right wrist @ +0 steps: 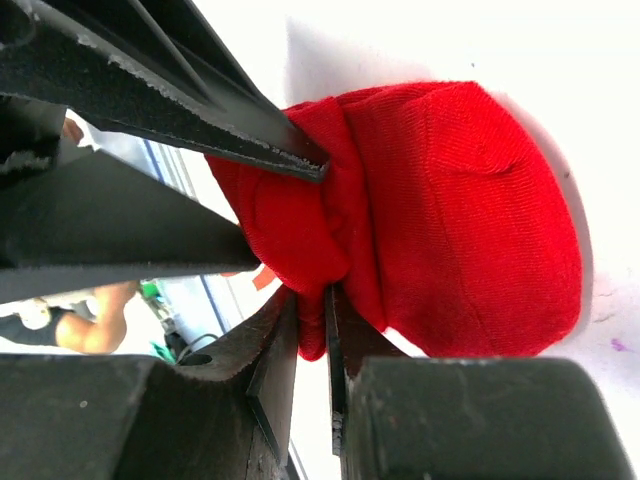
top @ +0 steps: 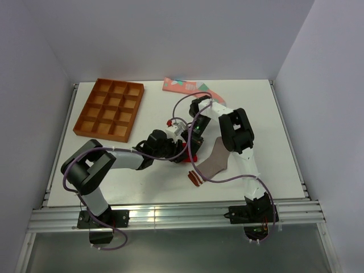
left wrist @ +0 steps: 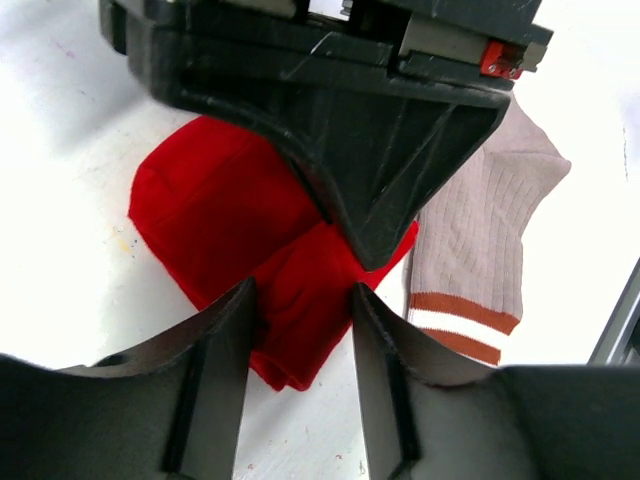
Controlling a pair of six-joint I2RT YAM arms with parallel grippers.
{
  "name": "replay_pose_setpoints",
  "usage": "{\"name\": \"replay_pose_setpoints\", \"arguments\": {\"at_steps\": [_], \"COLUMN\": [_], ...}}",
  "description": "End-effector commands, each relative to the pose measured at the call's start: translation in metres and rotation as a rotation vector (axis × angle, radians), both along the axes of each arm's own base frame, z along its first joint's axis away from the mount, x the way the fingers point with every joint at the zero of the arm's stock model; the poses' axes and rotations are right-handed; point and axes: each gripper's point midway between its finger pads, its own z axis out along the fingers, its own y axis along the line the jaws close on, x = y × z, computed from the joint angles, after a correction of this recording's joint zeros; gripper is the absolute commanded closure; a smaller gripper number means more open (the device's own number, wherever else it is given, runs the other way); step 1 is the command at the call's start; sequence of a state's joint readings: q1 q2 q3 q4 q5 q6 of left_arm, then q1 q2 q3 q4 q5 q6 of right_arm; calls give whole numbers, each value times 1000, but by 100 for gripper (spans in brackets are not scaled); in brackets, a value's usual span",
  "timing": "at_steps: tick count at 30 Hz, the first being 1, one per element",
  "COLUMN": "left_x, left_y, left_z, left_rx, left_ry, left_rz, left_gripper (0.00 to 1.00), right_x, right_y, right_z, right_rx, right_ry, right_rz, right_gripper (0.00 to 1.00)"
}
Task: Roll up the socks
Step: Roll the sock at the center of the board.
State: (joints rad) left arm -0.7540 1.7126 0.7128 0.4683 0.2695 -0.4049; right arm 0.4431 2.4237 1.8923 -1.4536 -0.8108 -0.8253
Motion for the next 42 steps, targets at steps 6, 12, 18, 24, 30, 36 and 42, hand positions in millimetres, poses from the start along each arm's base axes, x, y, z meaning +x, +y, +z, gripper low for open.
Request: {"name": "replay_pose_setpoints", "arguments": {"at_steps": [6,12,18,24,30,36,42], "left_x": [-8,-7,-5,-7,-6,-6,-7], "left_y": [-8,-9,0,4,7,7,6], "left_z": [-7,-23,-33,-31,-34,-39,-40], "left_rx": [-52,-28,37,67,101,116,146], "left_ry": [57,165,280,341,361,457,531], "left_rz": [-49,0,118,154,169,181,178], "left_gripper": [60,86,100,100,100,100,100], "right_x": [10,31,51,71,77,82,77], "right_y": [-27,-22,-15,-15,-21,-40,-61], "right_z": [-34,-30,-6,11,21,40,54], "right_rx": [-82,-71,-51,-64,-43,-5,86], "right_ry": [-85,-255,-407,-509,-543,-592,-640], "right_rz": [33,-36,-125,-280,-332,-393,-393], "right_gripper": [80,66,54,49,46,45,46]}}
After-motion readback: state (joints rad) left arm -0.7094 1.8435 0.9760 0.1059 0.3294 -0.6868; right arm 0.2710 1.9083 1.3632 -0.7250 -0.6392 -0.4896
